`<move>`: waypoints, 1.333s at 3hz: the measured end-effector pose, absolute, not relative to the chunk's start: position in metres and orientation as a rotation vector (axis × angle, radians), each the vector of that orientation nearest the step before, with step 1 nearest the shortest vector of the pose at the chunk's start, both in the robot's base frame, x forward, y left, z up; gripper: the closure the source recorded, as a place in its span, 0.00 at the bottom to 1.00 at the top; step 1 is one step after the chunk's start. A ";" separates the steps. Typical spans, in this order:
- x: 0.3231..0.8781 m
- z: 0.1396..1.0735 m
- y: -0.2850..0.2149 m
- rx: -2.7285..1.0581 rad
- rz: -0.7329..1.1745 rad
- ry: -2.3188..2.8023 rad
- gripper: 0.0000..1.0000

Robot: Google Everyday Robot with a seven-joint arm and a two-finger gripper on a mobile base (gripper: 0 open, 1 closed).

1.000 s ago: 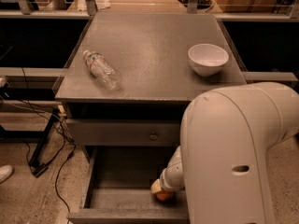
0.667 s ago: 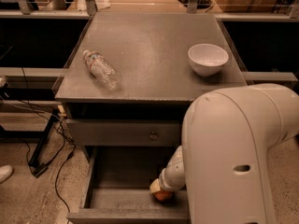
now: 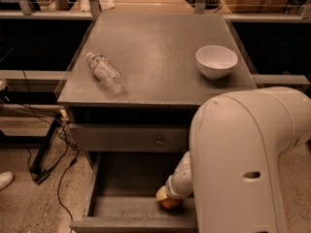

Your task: Place orange into middle drawer

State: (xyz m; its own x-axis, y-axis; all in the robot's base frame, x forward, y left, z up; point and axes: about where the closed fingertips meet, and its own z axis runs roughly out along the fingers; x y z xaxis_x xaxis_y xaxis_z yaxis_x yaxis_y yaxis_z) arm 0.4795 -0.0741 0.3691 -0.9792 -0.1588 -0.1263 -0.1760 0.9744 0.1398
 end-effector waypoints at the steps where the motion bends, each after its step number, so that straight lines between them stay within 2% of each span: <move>1: 0.480 0.369 -0.074 -0.256 0.228 3.008 0.34; 2: 0.480 0.369 -0.074 -0.256 0.228 3.008 0.11; 3: 0.480 0.369 -0.074 -0.256 0.228 3.008 0.00; 4: 0.480 0.369 -0.074 -0.256 0.228 3.008 0.00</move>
Offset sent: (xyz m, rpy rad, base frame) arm 0.0000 0.0000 0.0000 0.0000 0.0000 0.0000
